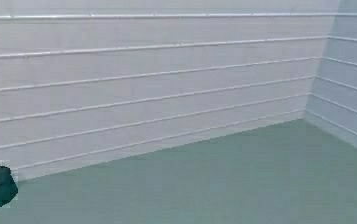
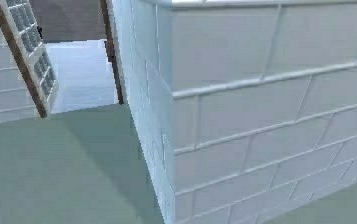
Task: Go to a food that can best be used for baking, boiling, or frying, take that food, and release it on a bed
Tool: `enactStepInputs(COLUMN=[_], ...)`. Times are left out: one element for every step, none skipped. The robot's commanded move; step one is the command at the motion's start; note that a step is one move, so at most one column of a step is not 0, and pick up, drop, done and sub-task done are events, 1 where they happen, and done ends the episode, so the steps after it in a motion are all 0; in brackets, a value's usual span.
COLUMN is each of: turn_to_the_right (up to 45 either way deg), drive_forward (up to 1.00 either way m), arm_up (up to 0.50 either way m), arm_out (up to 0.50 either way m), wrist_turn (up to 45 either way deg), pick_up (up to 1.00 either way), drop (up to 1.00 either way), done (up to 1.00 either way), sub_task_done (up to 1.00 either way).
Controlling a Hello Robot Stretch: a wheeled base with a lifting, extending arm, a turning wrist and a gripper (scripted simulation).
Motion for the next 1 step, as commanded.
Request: enactStepInputs(turn_to_the_right=[24.0], drive_forward=[0.00], arm_up=[0.00], arm_out=[0.00], wrist_turn=[0.0], pick_up=[0.00], drop=[0.00], done=[0.00], sub_task_done=[0.00])
